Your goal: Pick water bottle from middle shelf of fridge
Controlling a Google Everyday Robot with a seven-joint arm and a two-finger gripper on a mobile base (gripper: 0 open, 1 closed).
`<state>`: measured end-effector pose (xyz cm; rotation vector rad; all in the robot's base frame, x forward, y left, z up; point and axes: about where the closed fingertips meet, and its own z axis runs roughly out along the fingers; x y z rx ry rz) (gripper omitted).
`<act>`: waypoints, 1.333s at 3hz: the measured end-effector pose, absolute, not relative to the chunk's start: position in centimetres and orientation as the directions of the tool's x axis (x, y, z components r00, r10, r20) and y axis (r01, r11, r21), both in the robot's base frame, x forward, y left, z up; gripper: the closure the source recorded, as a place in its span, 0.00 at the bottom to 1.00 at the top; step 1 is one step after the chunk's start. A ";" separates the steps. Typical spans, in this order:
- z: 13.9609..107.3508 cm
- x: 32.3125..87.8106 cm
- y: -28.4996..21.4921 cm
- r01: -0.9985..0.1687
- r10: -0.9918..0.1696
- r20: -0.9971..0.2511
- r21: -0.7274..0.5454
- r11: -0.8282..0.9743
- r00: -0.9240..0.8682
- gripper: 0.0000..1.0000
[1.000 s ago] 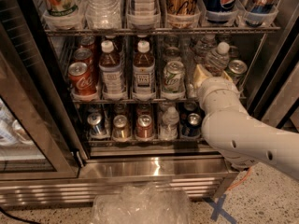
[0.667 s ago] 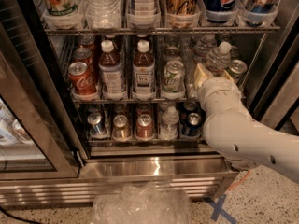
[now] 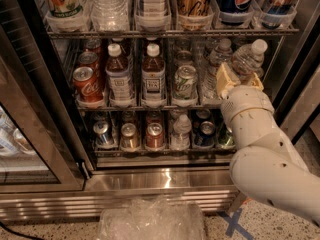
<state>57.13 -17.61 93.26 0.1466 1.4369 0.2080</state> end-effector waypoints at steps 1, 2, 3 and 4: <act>94.5 56.4 -18.0 -0.077 0.241 -0.958 0.231 0.970 0.155 1.00; 94.3 56.4 -18.0 -0.077 0.241 -0.958 0.231 0.970 0.155 1.00; 94.9 56.1 -18.4 -0.079 0.242 -0.955 0.232 0.970 0.169 1.00; 94.9 56.1 -18.4 -0.079 0.242 -0.955 0.232 0.970 0.169 1.00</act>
Offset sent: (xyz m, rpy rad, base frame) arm -0.0524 0.0449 0.0041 -0.2078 0.1318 0.5337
